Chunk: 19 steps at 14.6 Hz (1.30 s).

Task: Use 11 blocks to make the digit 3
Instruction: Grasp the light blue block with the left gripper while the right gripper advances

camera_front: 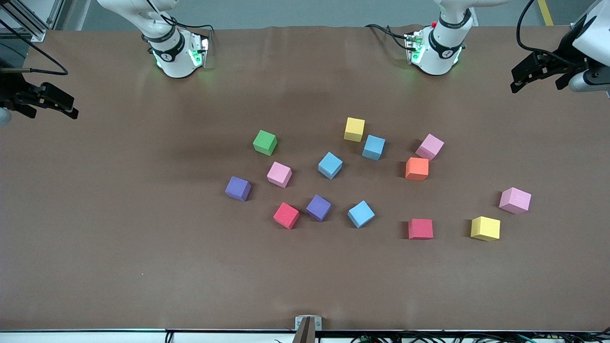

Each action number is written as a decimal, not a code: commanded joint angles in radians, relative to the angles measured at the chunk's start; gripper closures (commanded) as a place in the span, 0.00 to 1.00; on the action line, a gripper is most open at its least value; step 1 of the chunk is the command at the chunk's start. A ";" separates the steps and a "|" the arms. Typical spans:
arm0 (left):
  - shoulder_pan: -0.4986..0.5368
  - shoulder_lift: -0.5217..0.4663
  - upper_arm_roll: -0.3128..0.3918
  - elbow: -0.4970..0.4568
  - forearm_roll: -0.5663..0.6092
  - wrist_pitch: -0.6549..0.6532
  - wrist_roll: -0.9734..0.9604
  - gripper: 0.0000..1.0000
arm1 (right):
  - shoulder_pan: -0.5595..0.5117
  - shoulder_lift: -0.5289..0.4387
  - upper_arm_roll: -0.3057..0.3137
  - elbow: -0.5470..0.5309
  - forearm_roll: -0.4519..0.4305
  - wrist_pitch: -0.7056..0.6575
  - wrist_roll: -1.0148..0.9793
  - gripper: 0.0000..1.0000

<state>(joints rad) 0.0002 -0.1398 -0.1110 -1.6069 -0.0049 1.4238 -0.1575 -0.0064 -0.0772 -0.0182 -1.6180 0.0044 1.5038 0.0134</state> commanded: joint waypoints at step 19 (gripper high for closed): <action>-0.066 0.290 -0.286 -0.029 -0.008 0.260 -0.344 0.00 | -0.010 -0.052 0.011 0.033 0.002 -0.053 -0.020 0.00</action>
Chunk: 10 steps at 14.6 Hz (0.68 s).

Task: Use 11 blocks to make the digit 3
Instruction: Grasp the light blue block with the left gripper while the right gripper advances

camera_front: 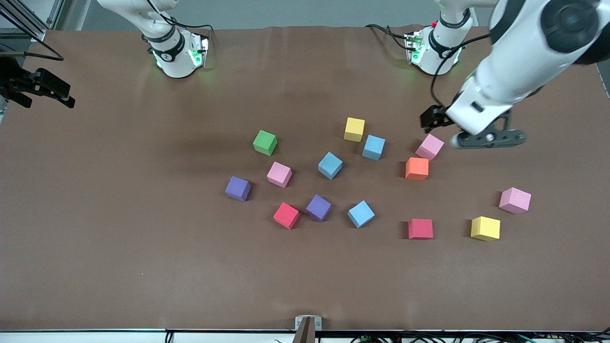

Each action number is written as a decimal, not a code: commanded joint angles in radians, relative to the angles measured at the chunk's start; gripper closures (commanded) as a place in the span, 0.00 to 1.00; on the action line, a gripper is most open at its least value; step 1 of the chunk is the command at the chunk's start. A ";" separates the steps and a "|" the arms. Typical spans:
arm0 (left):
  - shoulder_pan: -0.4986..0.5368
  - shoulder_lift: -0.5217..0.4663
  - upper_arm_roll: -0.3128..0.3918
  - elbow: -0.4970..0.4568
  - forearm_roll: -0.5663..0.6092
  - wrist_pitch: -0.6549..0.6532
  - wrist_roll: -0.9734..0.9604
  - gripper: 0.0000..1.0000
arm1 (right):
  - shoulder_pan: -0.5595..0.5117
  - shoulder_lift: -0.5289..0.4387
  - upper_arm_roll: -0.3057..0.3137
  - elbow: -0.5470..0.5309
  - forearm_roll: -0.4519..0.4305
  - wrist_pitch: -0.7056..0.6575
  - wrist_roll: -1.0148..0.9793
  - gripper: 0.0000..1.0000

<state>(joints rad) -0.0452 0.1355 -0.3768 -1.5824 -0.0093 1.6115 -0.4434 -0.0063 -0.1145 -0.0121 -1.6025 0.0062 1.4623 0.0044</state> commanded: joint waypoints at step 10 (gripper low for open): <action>-0.231 0.240 -0.022 -0.139 0.098 0.428 -0.150 0.01 | -0.011 0.035 0.003 0.061 -0.008 0.004 -0.012 0.00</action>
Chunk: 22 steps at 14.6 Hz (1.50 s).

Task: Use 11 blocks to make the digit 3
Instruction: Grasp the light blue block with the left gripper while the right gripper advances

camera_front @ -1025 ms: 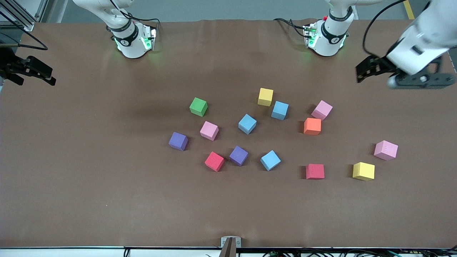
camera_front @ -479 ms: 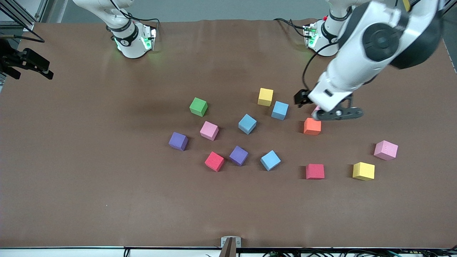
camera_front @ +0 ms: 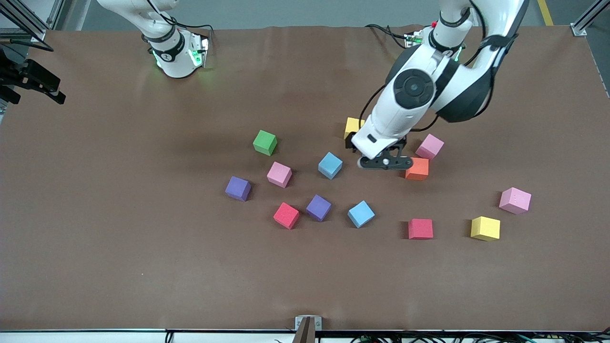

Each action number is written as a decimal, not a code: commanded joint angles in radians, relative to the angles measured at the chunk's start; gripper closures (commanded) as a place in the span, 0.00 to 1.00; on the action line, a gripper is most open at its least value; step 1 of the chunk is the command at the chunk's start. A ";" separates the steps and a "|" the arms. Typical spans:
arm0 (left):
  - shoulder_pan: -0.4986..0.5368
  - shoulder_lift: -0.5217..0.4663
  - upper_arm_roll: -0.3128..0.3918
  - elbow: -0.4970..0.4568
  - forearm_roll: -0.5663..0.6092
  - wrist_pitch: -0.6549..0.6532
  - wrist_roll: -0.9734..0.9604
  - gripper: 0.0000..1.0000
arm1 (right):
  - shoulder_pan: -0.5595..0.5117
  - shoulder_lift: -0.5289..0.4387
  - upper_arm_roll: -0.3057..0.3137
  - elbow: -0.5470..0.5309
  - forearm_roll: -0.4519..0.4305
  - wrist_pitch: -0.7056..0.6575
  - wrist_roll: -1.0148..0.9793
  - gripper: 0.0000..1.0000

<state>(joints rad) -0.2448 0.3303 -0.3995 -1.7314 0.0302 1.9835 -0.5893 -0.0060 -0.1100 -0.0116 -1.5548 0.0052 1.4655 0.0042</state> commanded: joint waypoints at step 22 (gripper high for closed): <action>-0.186 0.344 -0.024 0.064 0.277 0.204 0.181 0.01 | 0.303 0.357 0.007 -0.002 0.045 0.265 0.696 0.00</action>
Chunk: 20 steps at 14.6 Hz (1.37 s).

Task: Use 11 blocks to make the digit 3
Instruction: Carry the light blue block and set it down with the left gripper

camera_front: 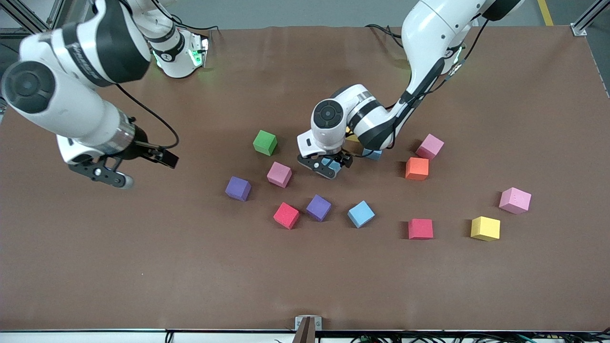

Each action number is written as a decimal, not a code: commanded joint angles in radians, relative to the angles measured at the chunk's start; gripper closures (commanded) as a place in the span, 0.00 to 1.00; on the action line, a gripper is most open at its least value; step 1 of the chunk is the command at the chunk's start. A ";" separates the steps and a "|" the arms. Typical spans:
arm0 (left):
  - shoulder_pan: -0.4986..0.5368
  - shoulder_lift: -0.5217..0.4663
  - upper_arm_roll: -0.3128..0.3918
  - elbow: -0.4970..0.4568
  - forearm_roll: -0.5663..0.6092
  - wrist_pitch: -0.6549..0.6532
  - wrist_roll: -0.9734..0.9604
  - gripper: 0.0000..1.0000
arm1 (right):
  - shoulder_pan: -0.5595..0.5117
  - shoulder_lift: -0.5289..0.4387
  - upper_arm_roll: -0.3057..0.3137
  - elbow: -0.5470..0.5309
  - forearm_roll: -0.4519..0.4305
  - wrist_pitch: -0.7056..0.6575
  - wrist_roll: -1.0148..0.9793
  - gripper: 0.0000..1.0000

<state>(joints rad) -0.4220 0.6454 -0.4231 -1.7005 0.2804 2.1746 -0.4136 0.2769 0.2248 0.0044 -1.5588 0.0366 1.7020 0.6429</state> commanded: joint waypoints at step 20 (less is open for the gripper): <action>0.015 -0.039 -0.037 0.010 0.068 -0.108 -0.250 0.65 | 0.110 0.108 -0.009 -0.112 0.008 0.235 0.147 0.00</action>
<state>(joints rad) -0.4167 0.6915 -0.4268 -1.6643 0.3551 2.1392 -0.5731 0.3760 0.3430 0.0039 -1.6419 0.0387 1.9154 0.7768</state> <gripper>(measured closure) 0.432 0.000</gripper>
